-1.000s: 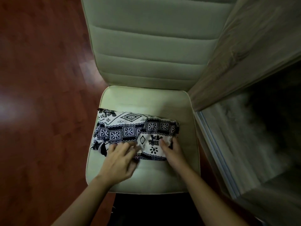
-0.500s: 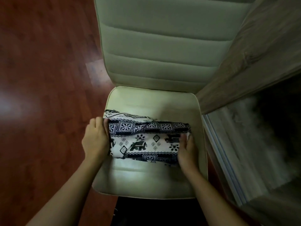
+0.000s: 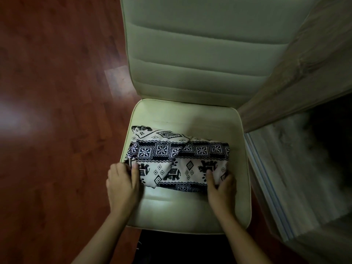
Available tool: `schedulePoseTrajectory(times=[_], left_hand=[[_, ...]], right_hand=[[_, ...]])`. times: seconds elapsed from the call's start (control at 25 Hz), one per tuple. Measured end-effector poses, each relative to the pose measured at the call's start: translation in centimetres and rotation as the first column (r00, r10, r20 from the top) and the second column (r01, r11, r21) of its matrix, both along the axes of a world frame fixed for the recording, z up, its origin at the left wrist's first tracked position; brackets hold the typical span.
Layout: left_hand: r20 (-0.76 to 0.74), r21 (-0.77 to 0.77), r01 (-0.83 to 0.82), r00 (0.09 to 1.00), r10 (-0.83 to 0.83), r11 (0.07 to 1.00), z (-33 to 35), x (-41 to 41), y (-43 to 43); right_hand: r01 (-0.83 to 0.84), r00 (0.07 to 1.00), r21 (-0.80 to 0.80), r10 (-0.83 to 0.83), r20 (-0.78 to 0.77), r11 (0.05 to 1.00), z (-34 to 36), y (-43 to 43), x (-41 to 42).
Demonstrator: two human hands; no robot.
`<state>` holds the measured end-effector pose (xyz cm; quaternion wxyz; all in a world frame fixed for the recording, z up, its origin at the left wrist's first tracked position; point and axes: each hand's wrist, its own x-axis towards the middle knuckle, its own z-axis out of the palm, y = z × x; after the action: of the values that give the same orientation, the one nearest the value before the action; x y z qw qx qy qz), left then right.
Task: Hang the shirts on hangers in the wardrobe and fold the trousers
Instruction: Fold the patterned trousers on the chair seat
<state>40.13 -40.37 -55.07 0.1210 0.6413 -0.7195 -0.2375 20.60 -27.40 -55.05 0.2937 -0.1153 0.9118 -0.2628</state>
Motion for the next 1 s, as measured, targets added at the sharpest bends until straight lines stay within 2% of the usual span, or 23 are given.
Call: schedulePoseTrajectory(times=[0.12,0.28,0.44,0.48,0.6,0.8,0.88,1.0], left_hand=[[-0.079,0.006,0.040,0.996,-0.040,0.999,-0.5,0.1,-0.8],[-0.032,-0.040,-0.101,0.995,0.100,0.994,0.0,-0.1,-2.8],[-0.240,0.142,-0.058,0.967,0.091,0.988,-0.1,-0.2,-2.7],[-0.250,0.197,-0.070,0.961,0.119,0.978,0.1,-0.2,-2.4],[-0.158,0.300,-0.093,0.977,0.146,0.949,-0.1,0.2,-1.9],[-0.200,0.401,-0.140,0.951,0.236,0.905,0.5,-0.6,-3.1],[-0.170,0.410,-0.124,0.963,0.209,0.904,1.0,-1.2,-3.5],[-0.215,0.347,-0.076,0.964,0.158,0.935,1.8,-1.7,-3.5]], right_hand=[[-0.037,0.997,-0.067,0.041,0.058,0.997,-0.3,-0.4,-0.6],[-0.035,0.999,-0.030,0.035,0.001,0.999,-0.9,-0.9,-1.1],[-0.018,0.989,0.125,0.037,-0.146,0.992,-0.7,-0.9,0.2],[0.014,0.991,0.111,0.001,-0.132,0.994,-0.4,-0.8,0.4],[0.075,0.997,-0.013,-0.076,-0.033,0.997,0.3,-0.6,0.9],[0.121,0.977,-0.117,-0.097,0.188,0.986,-0.4,-0.7,0.2],[0.161,0.959,-0.152,-0.118,0.259,0.975,-0.5,-1.0,-0.2],[0.134,0.964,-0.214,-0.078,0.252,0.968,-0.1,-1.2,-0.1]])
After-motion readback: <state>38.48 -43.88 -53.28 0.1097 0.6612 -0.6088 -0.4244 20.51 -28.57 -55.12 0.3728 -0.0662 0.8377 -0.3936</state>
